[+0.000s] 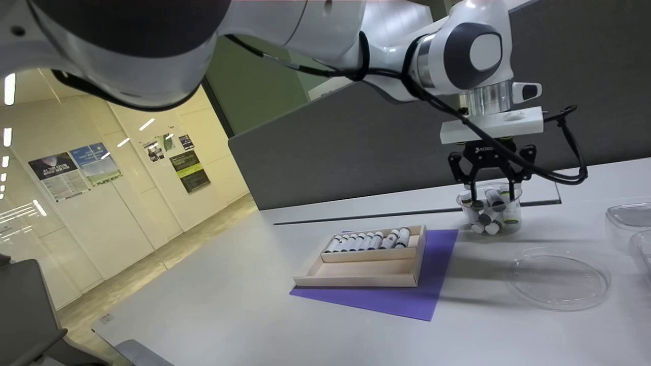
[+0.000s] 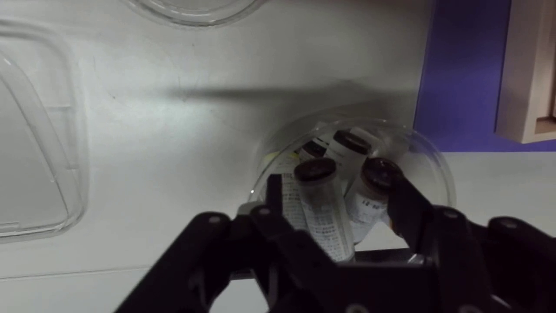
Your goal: Remove one object from the container and place it on the bottom part of the tray
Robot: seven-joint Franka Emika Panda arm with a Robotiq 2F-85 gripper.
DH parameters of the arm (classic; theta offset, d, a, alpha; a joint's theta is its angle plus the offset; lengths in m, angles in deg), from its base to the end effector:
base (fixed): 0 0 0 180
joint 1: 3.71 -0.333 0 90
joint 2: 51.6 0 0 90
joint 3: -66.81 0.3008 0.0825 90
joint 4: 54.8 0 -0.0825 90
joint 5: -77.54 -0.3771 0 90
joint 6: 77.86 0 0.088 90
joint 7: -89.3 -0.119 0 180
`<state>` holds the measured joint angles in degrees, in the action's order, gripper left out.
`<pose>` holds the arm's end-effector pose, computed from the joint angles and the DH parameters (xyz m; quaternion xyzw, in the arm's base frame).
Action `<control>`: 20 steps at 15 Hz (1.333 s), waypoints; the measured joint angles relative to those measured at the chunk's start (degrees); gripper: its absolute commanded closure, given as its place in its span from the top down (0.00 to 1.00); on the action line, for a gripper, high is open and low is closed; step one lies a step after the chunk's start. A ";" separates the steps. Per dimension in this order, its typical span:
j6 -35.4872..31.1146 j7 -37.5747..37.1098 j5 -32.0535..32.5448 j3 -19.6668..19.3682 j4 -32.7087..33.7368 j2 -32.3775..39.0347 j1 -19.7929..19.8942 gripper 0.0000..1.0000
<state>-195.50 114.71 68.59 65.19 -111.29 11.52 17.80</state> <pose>0.7042 -0.2819 0.1595 -0.9982 0.0100 -0.0074 0.0579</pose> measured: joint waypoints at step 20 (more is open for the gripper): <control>-0.83 2.81 -4.50 1.11 0.78 1.08 1.14 0.20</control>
<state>-196.33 117.52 64.10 66.30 -110.52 12.60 18.94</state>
